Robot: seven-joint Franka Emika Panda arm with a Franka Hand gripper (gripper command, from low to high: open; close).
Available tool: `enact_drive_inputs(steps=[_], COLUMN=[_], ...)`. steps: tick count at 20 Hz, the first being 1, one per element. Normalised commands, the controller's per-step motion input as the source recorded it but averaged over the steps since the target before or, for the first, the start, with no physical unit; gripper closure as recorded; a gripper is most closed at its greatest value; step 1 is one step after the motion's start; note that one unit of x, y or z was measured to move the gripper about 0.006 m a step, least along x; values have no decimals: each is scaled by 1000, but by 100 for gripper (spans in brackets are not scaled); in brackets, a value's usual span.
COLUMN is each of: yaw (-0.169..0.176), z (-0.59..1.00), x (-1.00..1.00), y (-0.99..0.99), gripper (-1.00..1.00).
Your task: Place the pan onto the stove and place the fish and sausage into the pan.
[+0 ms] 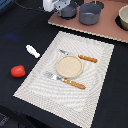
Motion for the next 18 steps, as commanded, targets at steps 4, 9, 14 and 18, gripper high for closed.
enact_drive_inputs(steps=[4,9,14,18], yaw=[-59,-9,0,16], z=[94,290,1000,864], x=[284,80,-13,-139], y=[0,0,29,-195], gripper=[-100,-100,-100,-100])
